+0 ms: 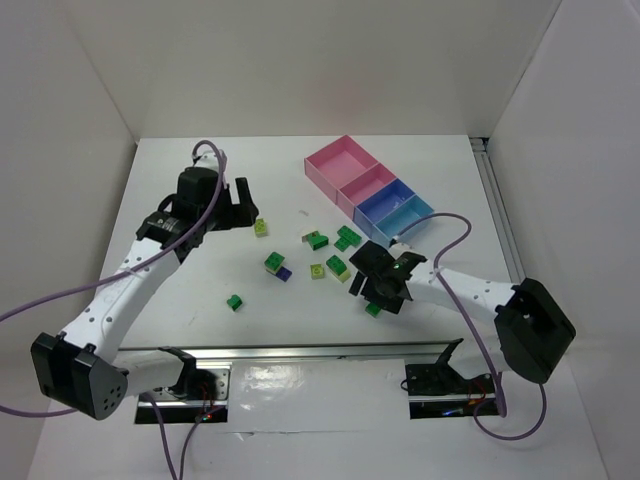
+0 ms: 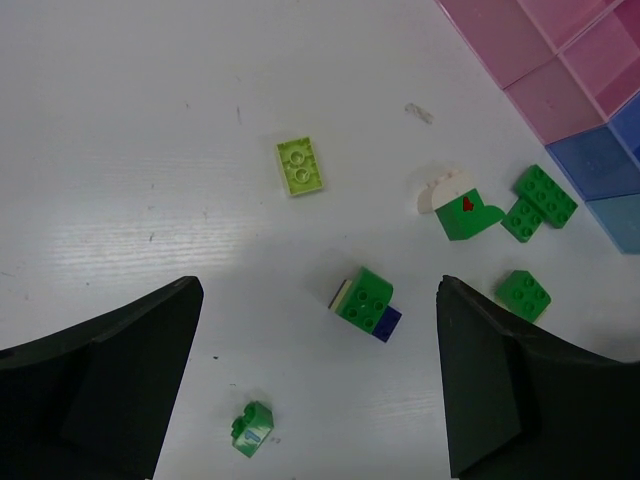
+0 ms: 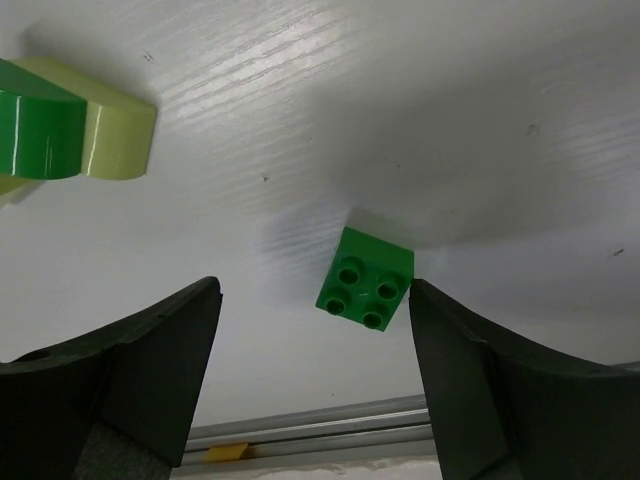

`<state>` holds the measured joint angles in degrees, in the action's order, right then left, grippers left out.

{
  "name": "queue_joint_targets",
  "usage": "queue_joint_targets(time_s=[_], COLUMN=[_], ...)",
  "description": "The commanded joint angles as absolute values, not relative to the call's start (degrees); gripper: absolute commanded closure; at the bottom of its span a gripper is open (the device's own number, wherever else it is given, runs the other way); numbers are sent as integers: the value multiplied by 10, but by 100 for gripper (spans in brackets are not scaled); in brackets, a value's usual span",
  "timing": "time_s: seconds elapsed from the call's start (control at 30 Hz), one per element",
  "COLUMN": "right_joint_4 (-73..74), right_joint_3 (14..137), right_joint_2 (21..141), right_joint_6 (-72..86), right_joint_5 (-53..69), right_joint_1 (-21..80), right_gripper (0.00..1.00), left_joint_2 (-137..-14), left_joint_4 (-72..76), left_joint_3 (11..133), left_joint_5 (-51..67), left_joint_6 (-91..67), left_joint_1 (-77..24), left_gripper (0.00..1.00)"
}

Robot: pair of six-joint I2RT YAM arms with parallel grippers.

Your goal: Sort the legos into containers by color

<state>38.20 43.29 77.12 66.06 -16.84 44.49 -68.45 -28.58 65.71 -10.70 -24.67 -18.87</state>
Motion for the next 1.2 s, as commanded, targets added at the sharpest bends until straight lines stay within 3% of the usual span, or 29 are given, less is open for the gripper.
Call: queue_joint_targets(time_s=[0.0, 0.2, 0.4, 0.57, 0.63, 0.73, 0.83, 1.07, 1.17], right_joint_4=[351, 328, 342, 354, 354, 354, 340, 381, 381], right_joint_3=[415, 388, 421, 432, 438, 448, 465, 512, 502], right_joint_2=[774, 791, 827, 843, 849, 862, 898, 959, 937], right_joint_6=[710, 724, 712, 701, 696, 681, 598, 442, 429], right_joint_5=[-152, -152, -157, -170, -170, -175, -175, -181, -181], right_joint_1=[449, 454, 454, 454, 454, 454, 454, 487, 487], right_gripper=[19, 35, 41, 42, 30, 29, 19, 19, 28], left_joint_2=[-692, -710, -710, -710, -710, -715, -715, -715, -722], left_joint_4=[-296, -296, -290, -290, -290, -290, -290, -290, -290], left_joint_3=[648, 643, 637, 637, 637, 632, 632, 632, 627], left_joint_5=[-104, -110, -115, -120, -120, -115, -110, -110, -115], left_joint_6=[-255, -249, -249, -249, -249, -249, -249, -243, -243], left_joint_1=[-192, -192, -198, -198, -198, -198, -198, -198, -198], left_gripper=[1, 1, 2, 2, 2, 2, 2, 2, 2])
